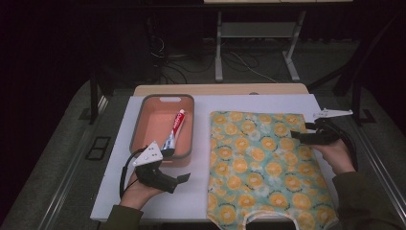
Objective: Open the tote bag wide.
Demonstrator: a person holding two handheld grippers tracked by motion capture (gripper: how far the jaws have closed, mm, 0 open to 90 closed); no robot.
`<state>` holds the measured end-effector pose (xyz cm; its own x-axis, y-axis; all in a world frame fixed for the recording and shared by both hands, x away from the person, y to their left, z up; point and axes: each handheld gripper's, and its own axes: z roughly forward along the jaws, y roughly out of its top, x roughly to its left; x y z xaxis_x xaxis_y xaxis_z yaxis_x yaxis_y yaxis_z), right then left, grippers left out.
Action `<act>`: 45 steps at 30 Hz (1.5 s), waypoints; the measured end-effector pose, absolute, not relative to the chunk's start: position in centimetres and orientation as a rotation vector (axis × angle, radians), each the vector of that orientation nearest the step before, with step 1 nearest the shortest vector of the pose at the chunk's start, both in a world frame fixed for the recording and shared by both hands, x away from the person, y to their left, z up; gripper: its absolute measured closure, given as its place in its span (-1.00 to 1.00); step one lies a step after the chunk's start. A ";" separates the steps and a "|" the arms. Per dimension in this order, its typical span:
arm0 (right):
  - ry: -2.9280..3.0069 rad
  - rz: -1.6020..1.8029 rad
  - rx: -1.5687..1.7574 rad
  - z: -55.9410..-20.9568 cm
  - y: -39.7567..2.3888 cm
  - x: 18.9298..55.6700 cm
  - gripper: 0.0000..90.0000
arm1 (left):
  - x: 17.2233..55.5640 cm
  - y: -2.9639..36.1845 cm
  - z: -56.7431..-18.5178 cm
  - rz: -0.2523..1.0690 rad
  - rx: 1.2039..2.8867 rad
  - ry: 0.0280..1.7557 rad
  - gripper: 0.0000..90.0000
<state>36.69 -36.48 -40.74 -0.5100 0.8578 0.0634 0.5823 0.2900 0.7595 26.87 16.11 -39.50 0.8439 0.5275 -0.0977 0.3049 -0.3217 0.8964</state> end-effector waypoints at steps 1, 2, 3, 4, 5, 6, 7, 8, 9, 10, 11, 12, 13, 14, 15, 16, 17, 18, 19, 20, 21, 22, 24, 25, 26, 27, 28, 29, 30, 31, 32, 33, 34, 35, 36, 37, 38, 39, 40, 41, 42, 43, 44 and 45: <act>2.226 1.077 1.280 -40.7 -36.2 36.2 -0.53 | 26.8 16.0 -39.5 0.253 1.933 0.617 -1.00; 2.253 1.090 1.260 -40.8 -35.8 35.5 -0.54 | 26.8 16.0 -39.5 0.253 1.933 0.617 -1.00; 2.283 1.105 1.224 -40.8 -35.3 34.8 -0.54 | 26.8 15.9 -39.5 0.254 1.937 0.614 -1.00; 2.302 1.110 1.209 -40.9 -35.0 34.4 -0.53 | 26.8 15.9 -39.5 0.254 1.937 0.612 -1.00; 2.325 1.120 1.187 -41.0 -34.5 33.8 -0.53 | 26.8 15.8 -39.5 0.253 1.938 0.611 -1.00; 2.348 1.129 1.162 -41.1 -34.1 33.3 -0.54 | 26.7 15.8 -39.5 0.252 1.940 0.611 -1.00; 2.372 1.127 1.138 -41.3 -33.6 32.8 -0.54 | 26.7 15.7 -39.6 0.250 1.938 0.612 -1.00; 2.372 1.127 1.138 -41.3 -33.6 32.8 -0.54 | 26.7 15.7 -39.5 0.250 1.939 0.612 -1.00; 2.424 1.132 1.091 -41.7 -32.6 31.8 -0.54 | 26.7 15.7 -39.5 0.251 1.939 0.611 -1.00; 2.443 1.126 1.071 -41.8 -32.2 31.5 -0.54 | 26.7 15.7 -39.5 0.251 1.939 0.611 -1.00; 2.443 1.126 1.071 -41.8 -32.2 31.5 -0.54 | 26.7 15.7 -39.5 0.251 1.939 0.611 -1.00; 2.471 1.117 1.042 -42.1 -31.7 31.0 -0.55 | 26.6 15.7 -39.5 0.252 1.940 0.610 -1.00; 2.490 1.118 1.021 -42.2 -31.3 30.6 -0.55 | 26.6 15.7 -39.5 0.253 1.940 0.609 -1.00; 2.529 1.137 0.984 -42.5 -30.5 29.9 -0.55 | 26.6 15.8 -39.5 0.255 1.941 0.609 -1.00; 2.545 1.155 0.955 -42.5 -30.1 29.4 -0.55 | 26.6 15.8 -39.5 0.255 1.940 0.609 -1.00; 2.561 1.176 0.932 -42.5 -29.7 29.0 -0.54 | 26.6 15.8 -39.5 0.255 1.939 0.609 -1.00; 2.561 1.176 0.932 -42.5 -29.7 29.0 -0.54 | 26.6 15.8 -39.4 0.255 1.939 0.609 -1.00; 2.573 1.190 0.922 -42.5 -29.4 28.7 -0.54 | 26.6 15.8 -39.4 0.256 1.939 0.608 -1.00; 2.616 1.212 0.862 -42.6 -28.5 27.9 -0.54 | 26.6 15.8 -39.4 0.256 1.939 0.608 -1.00; 2.616 1.212 0.862 -42.6 -28.5 27.9 -0.54 | 26.6 15.8 -39.4 0.256 1.938 0.608 -1.00; 2.632 1.226 0.835 -42.6 -28.2 27.5 -0.54 | 26.6 15.8 -39.4 0.256 1.935 0.609 -1.00; 2.650 1.238 0.814 -42.6 -27.8 27.1 -0.52 | 26.6 15.8 -39.4 0.257 1.934 0.609 -1.00; 2.695 1.257 0.747 -42.7 -27.1 26.3 -0.48 | 26.6 15.9 -39.3 0.260 1.935 0.607 -1.00; 2.726 1.263 0.711 -42.7 -26.7 25.9 -0.47 | 26.6 15.9 -39.3 0.260 1.933 0.608 -1.00; 2.775 1.260 0.645 -42.8 -26.0 25.0 -0.36 | 26.7 15.9 -39.2 0.262 1.933 0.608 -1.00; 2.775 1.260 0.645 -42.8 -26.0 25.0 -0.36 | 26.7 15.9 -39.2 0.262 1.933 0.608 -1.00; 2.824 1.256 0.584 -43.0 -25.3 24.2 -0.29 | 26.7 15.9 -39.2 0.262 1.930 0.608 -1.00; 2.824 1.256 0.584 -43.0 -25.3 24.2 -0.29 | 26.7 15.9 -39.1 0.264 1.931 0.605 -1.00; 2.845 1.246 0.555 -43.1 -25.0 23.9 -0.23 | 26.7 16.0 -39.1 0.265 1.929 0.606 -1.00; 2.885 1.215 0.487 -43.4 -24.5 23.4 -0.15 | 26.7 16.0 -39.1 0.265 1.931 0.606 -1.00; 2.899 1.201 0.459 -43.5 -24.3 23.2 -0.11 | 26.7 16.0 -39.0 0.264 1.930 0.607 -1.00; 2.899 1.201 0.459 -43.5 -24.3 23.2 -0.11 | 26.8 16.0 -39.0 0.263 1.930 0.608 -1.00; 2.916 1.185 0.438 -43.7 -24.1 23.0 -0.07 | 26.8 16.0 -39.0 0.266 1.931 0.608 -1.00; 2.927 1.172 0.423 -43.8 -24.0 22.9 -0.02 | 26.8 16.0 -38.9 0.266 1.932 0.610 -1.00; 2.939 1.156 0.406 -43.9 -23.8 22.9 0.02 | 26.8 16.1 -38.9 0.268 1.931 0.610 -1.00; 2.966 1.130 0.362 -44.2 -23.6 22.7 0.07 | 26.8 16.1 -38.8 0.267 1.931 0.611 -1.00; 2.966 1.130 0.362 -44.2 -23.6 22.7 0.07 | 26.8 16.1 -38.8 0.267 1.929 0.611 -1.00; 2.966 1.101 0.312 -44.4 -23.3 22.4 0.14 | 26.9 16.1 -38.8 0.268 1.928 0.609 -1.00; 2.970 1.096 0.298 -44.3 -23.3 22.3 0.23 | 26.9 16.1 -38.8 0.266 1.929 0.610 -1.00; 2.955 1.079 0.271 -44.3 -23.2 22.2 0.33 | 26.9 16.0 -38.8 0.266 1.929 0.610 -1.00; 2.944 1.069 0.243 -44.3 -23.2 22.1 0.41 | 26.9 16.0 -38.9 0.266 1.932 0.612 -1.00; 2.944 1.069 0.243 -44.3 -23.2 22.1 0.41 | 26.9 16.0 -38.9 0.266 1.932 0.613 -1.00; 2.945 1.074 0.237 -44.4 -23.2 22.2 0.68 | 26.9 16.0 -38.9 0.266 1.932 0.613 -1.00; 2.945 1.074 0.237 -44.4 -23.2 22.2 0.68 | 26.9 16.0 -38.9 0.266 1.932 0.612 -1.00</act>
<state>22.19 -23.21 -44.36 -0.9886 0.1405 0.0539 0.1422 0.7552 0.6399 26.89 15.96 -38.88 0.8447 0.5280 -0.0875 0.2965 -0.3256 0.8978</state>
